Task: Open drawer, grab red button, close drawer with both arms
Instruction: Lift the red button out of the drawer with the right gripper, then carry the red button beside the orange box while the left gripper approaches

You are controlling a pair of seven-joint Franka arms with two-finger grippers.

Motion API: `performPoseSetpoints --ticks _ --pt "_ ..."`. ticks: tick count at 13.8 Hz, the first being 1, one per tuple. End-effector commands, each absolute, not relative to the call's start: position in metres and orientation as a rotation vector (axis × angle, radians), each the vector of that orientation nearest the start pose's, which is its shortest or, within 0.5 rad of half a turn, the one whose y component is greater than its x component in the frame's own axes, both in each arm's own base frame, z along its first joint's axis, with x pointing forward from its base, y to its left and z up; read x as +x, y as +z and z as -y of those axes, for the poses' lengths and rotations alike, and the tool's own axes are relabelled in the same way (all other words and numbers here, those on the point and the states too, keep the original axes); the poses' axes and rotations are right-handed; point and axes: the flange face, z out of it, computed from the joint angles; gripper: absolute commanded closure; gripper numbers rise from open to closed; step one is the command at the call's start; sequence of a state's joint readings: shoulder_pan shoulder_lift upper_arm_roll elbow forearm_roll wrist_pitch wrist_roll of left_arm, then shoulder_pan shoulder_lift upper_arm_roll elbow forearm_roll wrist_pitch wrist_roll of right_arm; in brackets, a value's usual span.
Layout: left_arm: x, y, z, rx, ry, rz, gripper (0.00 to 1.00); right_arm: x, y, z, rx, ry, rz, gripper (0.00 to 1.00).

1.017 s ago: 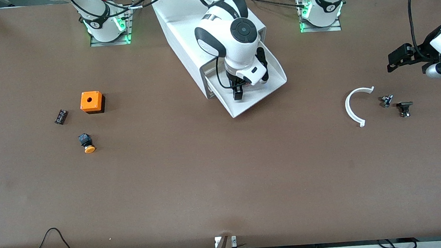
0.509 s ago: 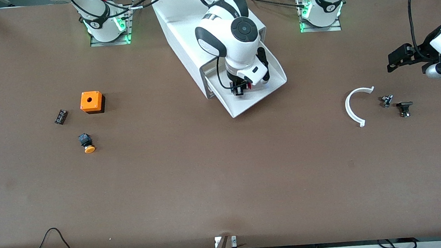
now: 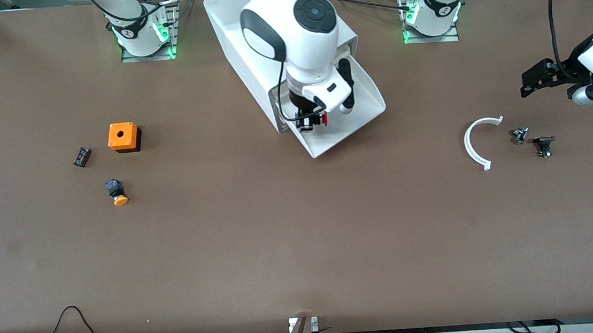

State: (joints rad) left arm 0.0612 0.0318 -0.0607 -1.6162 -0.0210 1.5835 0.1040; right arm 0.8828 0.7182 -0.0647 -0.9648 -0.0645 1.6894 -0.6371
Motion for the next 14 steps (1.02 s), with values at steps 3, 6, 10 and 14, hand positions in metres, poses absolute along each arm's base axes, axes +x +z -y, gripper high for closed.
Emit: performPoseSetpoints --ticks 3,6,10,14 --pt "0.566 0.591 -0.002 -3.154 0.098 -0.126 0.00 0.541 0.483 -0.517 -2.699 -0.174 1.879 0.88" --pt "0.566 0.591 -0.001 -3.154 0.099 -0.034 0.00 0.569 0.488 -0.483 -2.853 -0.194 1.708 0.87" --pt "0.567 0.594 0.002 -3.157 0.092 -0.043 0.00 0.595 0.468 -0.428 -3.022 -0.061 1.528 0.87" --pt "0.588 0.526 0.016 -3.235 0.316 -0.063 0.00 0.604 0.429 -0.369 -3.225 0.086 1.024 0.87"
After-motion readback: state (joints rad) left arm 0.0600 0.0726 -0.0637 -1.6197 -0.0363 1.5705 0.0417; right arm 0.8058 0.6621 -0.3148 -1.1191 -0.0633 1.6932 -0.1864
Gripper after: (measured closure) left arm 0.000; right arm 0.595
